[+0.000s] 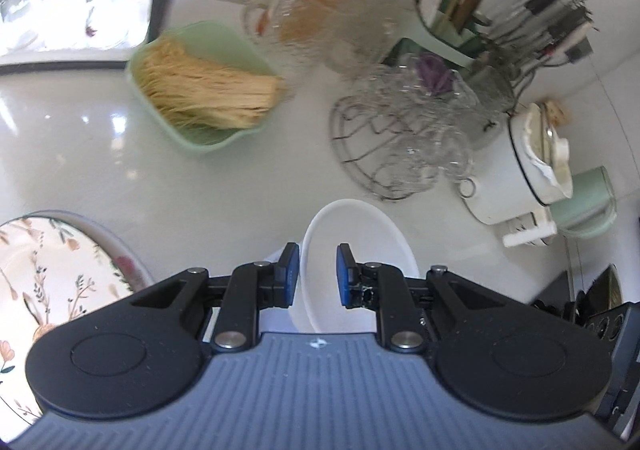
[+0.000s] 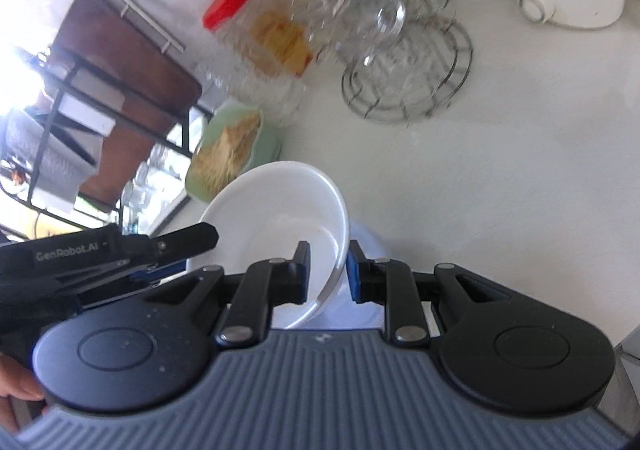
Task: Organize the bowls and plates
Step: 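Carry the white ceramic bowl with both grippers and lower it into the plastic bowls, then open both grippers to release the ceramic bowl, then close both grippers on the rim of the nested bowl stack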
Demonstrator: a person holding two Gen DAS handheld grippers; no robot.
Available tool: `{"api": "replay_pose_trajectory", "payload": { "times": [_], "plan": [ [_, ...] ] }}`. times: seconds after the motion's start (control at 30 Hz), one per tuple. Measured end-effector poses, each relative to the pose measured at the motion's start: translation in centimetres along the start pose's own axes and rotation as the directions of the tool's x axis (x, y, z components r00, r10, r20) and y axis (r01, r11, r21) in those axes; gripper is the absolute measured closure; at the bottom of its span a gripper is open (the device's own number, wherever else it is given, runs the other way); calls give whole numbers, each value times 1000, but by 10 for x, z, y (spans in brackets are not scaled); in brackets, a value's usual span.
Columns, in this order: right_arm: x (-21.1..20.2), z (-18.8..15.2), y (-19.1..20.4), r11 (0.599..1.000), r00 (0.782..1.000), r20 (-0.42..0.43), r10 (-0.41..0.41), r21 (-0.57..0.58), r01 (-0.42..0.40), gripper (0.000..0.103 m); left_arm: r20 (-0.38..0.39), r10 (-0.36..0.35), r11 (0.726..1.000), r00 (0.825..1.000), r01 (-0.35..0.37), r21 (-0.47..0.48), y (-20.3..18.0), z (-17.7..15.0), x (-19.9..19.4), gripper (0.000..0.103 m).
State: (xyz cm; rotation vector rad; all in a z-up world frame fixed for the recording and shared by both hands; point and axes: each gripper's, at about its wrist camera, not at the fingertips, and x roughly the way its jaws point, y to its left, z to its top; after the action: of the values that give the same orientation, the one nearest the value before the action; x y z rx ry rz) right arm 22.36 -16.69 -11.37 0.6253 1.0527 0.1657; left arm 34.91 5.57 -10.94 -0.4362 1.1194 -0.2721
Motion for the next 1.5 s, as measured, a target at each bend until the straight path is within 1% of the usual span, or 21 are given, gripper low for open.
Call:
{"api": "replay_pose_trajectory", "payload": {
  "times": [0.07, 0.13, 0.23, 0.37, 0.47, 0.53, 0.6, 0.67, 0.73, 0.77, 0.8, 0.87, 0.97, 1.07, 1.2, 1.3, 1.4, 1.5],
  "plan": [
    [5, -1, 6, 999, 1000, -6, -20, -41, 20, 80, -6, 9, 1000, 1000, -10, -7, 6, -1, 3, 81],
    [9, -2, 9, 998, 999, -3, -34, -54, 33, 80, -11, 11, 1000, 1000, -11, -16, 12, -3, 6, 81],
    [11, -7, 7, 997, 998, -10, -59, -52, 58, 80, -21, 2, 999, 1000, -3, -42, 20, -11, 12, 81],
    [14, -13, 0, 998, 997, -37, -61, -30, 59, 80, -45, 4, 997, 999, -7, -75, 30, -19, 21, 82],
    [13, -15, 2, 997, 997, -30, -66, -50, 65, 80, -49, -5, 996, 999, 1, -84, 35, -21, 22, 81],
    [12, -15, 3, 997, 998, -32, -52, -63, 50, 80, -37, -14, 997, 999, 11, -73, 37, -22, 21, 81],
    [10, -14, 1, 998, 999, -39, -21, -63, 19, 80, -43, -31, 998, 999, 29, -54, 38, -21, 20, 64],
    [9, -13, -1, 998, 999, -44, -7, -59, 4, 80, -37, -41, 998, 998, 40, -46, 39, -21, 18, 61],
    [6, -13, -1, 998, 999, -37, -14, -70, 11, 79, -41, -40, 999, 998, 39, -28, 38, -23, 17, 58],
    [4, -13, -1, 997, 999, -35, -12, -71, 9, 76, -45, -38, 999, 998, 37, -19, 37, -23, 17, 57],
    [3, -13, -2, 998, 999, -32, -8, -69, 6, 69, -43, -36, 999, 998, 35, -15, 37, -24, 15, 56],
    [1, -13, -5, 998, 1000, -26, -11, -63, 10, 62, -39, -33, 999, 999, 33, -10, 37, -27, 14, 55],
    [0, -12, -10, 998, 1000, -12, -22, -62, 21, 62, -42, -39, 999, 998, 39, 8, 35, -29, 14, 55],
    [0, -11, -19, 998, 998, 8, -59, -30, 59, 62, -56, -17, 998, 998, 21, 59, 30, -30, 19, 54],
    [9, -13, -37, 998, 999, -16, -49, 30, 49, 63, -78, 18, 993, 997, -9, 114, 27, -35, 31, 54],
    [17, -17, -45, 999, 999, -33, -26, 36, 27, 63, -99, 28, 992, 995, -15, 123, 29, -40, 42, 54],
    [24, -22, -49, 999, 998, -55, -8, 48, 11, 63, -116, 53, 990, 992, -37, 135, 31, -45, 50, 55],
    [30, -24, -49, 999, 997, -75, 4, 40, -1, 64, -117, 62, 990, 991, -46, 133, 32, -48, 56, 55]
  ]
}}
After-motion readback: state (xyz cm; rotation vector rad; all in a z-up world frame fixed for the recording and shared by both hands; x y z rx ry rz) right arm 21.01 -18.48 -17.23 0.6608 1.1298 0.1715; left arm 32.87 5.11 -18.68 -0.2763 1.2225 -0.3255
